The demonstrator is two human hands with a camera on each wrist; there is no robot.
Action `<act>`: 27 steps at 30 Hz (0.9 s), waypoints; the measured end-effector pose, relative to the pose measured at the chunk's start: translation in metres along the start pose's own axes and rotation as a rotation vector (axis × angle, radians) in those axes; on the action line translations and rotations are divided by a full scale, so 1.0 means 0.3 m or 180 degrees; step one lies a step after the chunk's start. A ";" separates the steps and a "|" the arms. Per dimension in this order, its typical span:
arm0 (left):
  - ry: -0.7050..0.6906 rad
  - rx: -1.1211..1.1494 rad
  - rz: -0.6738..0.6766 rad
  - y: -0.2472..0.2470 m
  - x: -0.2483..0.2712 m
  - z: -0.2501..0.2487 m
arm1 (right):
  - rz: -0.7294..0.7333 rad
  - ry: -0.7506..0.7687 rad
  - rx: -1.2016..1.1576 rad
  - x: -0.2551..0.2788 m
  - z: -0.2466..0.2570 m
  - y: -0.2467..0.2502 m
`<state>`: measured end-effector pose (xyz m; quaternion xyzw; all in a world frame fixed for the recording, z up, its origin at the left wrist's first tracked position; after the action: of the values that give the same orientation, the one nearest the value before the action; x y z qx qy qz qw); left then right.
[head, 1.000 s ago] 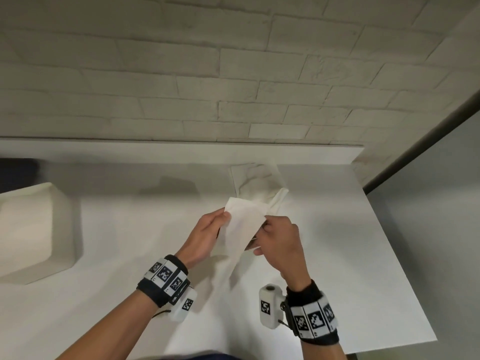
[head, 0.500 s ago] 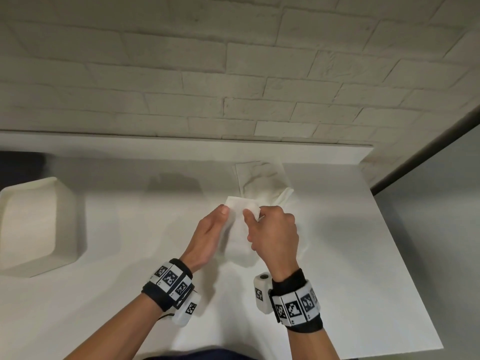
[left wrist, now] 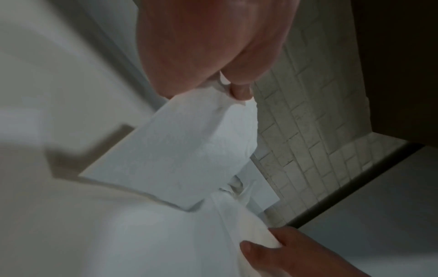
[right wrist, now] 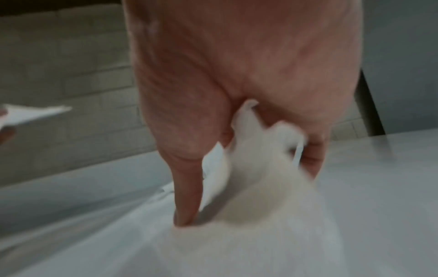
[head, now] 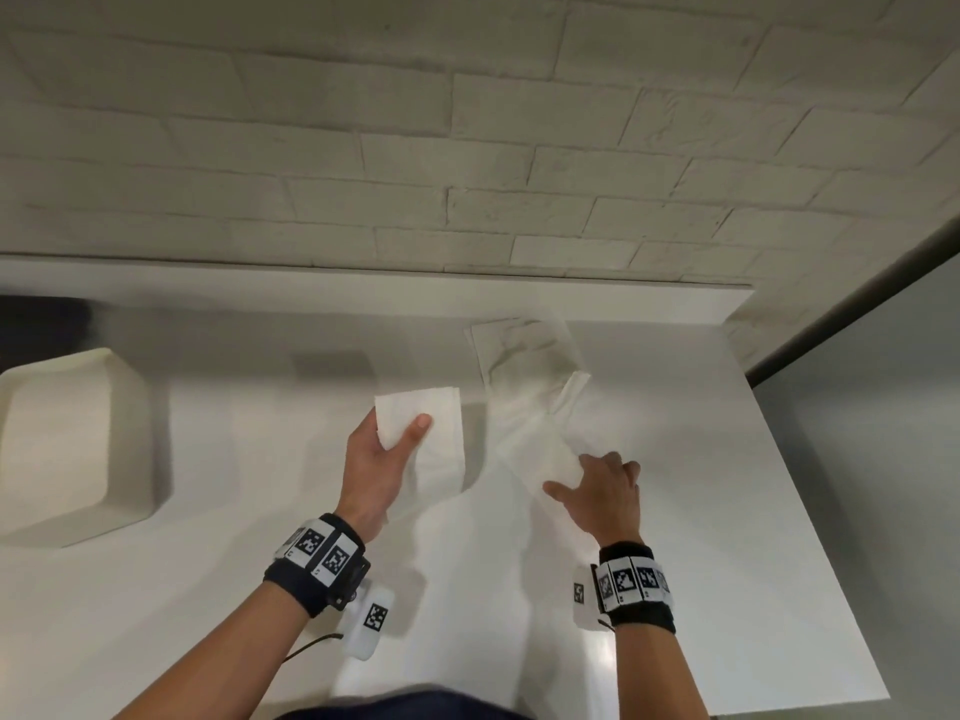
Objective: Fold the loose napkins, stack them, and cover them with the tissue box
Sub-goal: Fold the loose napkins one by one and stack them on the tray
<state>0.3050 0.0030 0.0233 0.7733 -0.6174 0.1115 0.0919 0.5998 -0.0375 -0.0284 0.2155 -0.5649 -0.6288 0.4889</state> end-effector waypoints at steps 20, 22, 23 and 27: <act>0.1108 0.1321 -0.0064 0.121 0.066 -0.092 | -0.0156 0.1604 -0.2789 0.453 0.544 0.096; 0.0930 0.1185 -0.0107 0.181 0.070 -0.105 | -0.0039 0.1754 -0.2610 0.492 0.599 0.073; 0.0793 0.1071 -0.0184 0.216 0.065 -0.103 | -0.0022 0.1851 -0.2488 0.512 0.625 0.067; 0.0337 0.0901 -0.0383 0.389 0.051 -0.126 | -0.1089 0.1577 -0.2033 0.570 0.725 0.099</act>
<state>0.1923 -0.0265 0.0643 0.8071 -0.5424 0.2323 0.0209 0.3584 -0.0720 0.1056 0.2883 -0.1640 -0.7732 0.5406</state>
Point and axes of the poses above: each hand's wrist, its own x-axis away from the middle knuckle, its own y-axis out of the back of the hand, z = x × y, the point moved 2 cm from there along -x, towards the middle knuckle, and after that the axes turned 6 degrees about -z, right-handed, at the moved point
